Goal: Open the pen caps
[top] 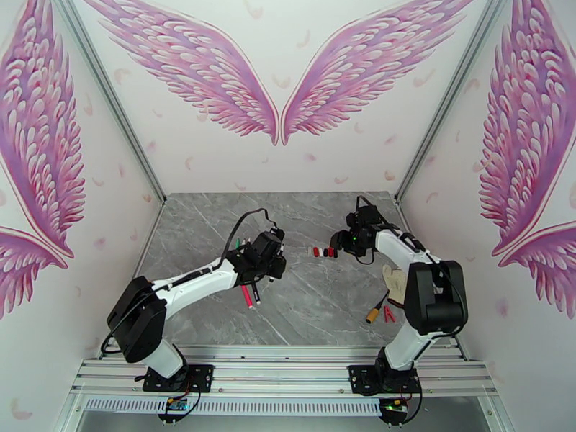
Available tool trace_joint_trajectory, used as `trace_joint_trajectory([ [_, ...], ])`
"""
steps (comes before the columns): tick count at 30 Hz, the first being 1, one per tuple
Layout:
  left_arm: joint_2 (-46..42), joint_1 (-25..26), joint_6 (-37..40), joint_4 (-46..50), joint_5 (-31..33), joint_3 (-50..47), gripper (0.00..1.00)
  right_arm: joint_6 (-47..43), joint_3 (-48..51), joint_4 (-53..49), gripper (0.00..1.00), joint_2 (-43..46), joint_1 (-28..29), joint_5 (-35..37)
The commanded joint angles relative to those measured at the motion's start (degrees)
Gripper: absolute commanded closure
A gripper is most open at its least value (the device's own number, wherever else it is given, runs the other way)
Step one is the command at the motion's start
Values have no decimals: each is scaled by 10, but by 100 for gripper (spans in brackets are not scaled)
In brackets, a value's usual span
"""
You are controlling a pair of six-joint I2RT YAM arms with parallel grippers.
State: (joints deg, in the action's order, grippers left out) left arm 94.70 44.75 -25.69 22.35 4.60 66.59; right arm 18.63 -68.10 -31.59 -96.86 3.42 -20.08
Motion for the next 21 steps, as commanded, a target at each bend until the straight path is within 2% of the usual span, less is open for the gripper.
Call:
trace_joint_trajectory([
  [1,25,-10,-5,44,41,37,99,28,31,54,38,50,12,-31],
  [14,143,-47,-3,114,41,162,99,44,154,122,30,234,70,-88],
  [21,203,-62,5,137,35,219,99,44,168,133,26,266,93,-128],
])
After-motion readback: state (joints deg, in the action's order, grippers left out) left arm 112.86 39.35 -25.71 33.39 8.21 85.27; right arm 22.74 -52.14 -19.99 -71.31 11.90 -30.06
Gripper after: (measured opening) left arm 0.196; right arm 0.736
